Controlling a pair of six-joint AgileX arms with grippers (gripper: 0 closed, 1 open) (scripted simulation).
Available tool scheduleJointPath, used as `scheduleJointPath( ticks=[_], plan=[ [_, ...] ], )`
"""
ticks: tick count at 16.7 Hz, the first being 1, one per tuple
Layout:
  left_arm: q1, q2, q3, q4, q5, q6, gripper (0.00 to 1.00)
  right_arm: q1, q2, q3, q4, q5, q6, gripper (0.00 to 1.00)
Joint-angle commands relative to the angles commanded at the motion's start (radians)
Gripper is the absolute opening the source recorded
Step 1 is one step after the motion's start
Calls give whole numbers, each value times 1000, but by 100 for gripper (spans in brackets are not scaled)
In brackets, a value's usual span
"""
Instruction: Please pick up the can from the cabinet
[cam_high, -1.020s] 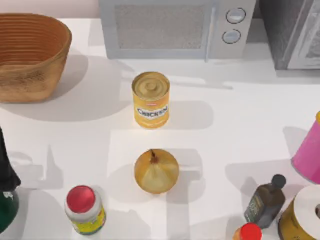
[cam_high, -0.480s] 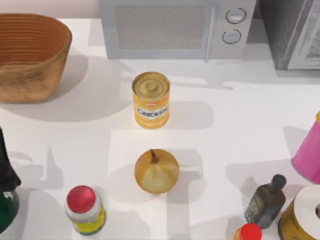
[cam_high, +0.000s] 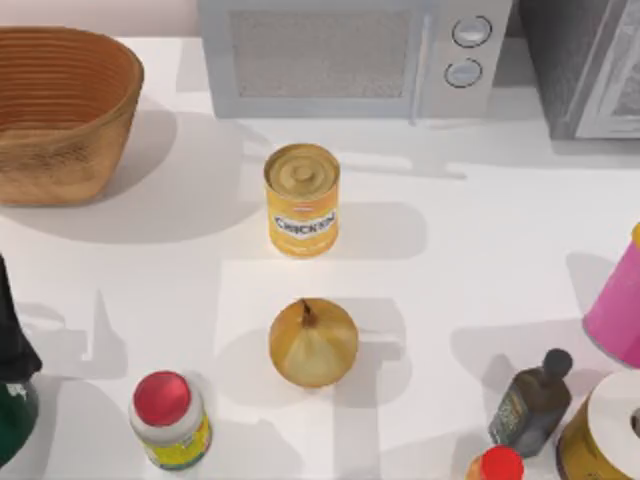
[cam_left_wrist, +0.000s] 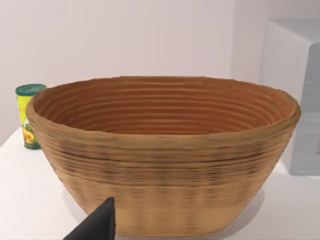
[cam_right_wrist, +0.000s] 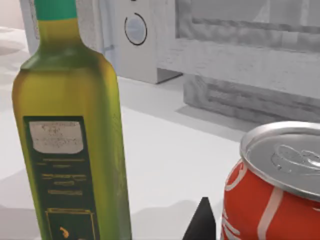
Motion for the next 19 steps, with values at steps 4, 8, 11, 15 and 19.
scheduleJointPath(
  ticks=[4, 8, 11, 15, 19],
  plan=[
    [0, 0, 0, 0, 0, 0, 100, 0, 0, 0, 0, 0, 0, 30],
    [0, 0, 0, 0, 0, 0, 100, 0, 0, 0, 0, 0, 0, 60],
    [0, 0, 0, 0, 0, 0, 100, 0, 0, 0, 0, 0, 0, 83],
    [0, 0, 0, 0, 0, 0, 100, 0, 0, 0, 0, 0, 0, 100],
    [0, 0, 0, 0, 0, 0, 100, 0, 0, 0, 0, 0, 0, 100]
  ],
)
